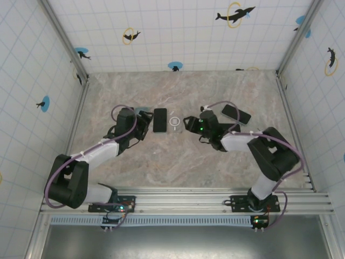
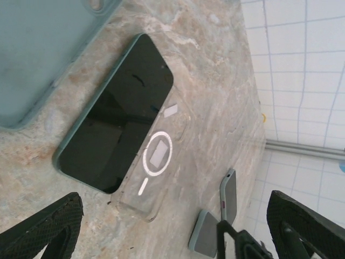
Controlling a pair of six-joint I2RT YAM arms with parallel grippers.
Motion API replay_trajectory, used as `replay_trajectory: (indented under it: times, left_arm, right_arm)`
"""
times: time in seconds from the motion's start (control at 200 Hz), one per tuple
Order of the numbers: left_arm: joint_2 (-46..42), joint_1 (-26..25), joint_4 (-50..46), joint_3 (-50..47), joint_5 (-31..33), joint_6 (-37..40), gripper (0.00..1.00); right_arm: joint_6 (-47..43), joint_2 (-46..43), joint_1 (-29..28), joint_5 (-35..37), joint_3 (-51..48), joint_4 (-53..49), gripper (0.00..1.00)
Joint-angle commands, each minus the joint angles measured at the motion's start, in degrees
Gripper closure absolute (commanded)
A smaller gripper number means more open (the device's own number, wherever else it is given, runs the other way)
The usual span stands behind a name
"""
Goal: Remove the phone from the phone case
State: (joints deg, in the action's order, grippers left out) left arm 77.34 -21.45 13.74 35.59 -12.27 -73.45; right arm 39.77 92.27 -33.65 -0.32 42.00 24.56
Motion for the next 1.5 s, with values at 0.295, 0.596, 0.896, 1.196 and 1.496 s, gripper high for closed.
replay_trajectory:
  times: [0.295, 0.596, 0.896, 1.196, 1.496]
  left_arm:
    - [2.5, -6.2, 3.7, 3.1, -1.3, 0.7, 0.06]
    - [4.9, -9.0, 6.4, 4.4, -1.4, -0.7, 0.05]
    - [4.6, -9.0, 5.4, 5.3, -2.3, 0.7, 0.05]
    - [3.9, -9.0, 5.1, 4.1, -2.1, 1.5, 0.05]
    - [3.9, -9.0, 5.0, 3.9, -2.6, 2.1, 0.05]
  right_arm:
    - [-45.7, -10.9, 17.4, -17.1, 3.1, -29.3, 0.21]
    - [-72.4, -3.2, 21.9, -23.4, 12.4, -48.1, 0.07]
    - [-86.9, 10.1, 24.2, -22.3, 28.2, -66.3, 0.01]
    - [-92.8, 16.0, 24.3, -17.5, 32.4, -67.9, 0.01]
    - [-93.1, 20.0, 24.3, -16.5, 34.5, -67.6, 0.01]
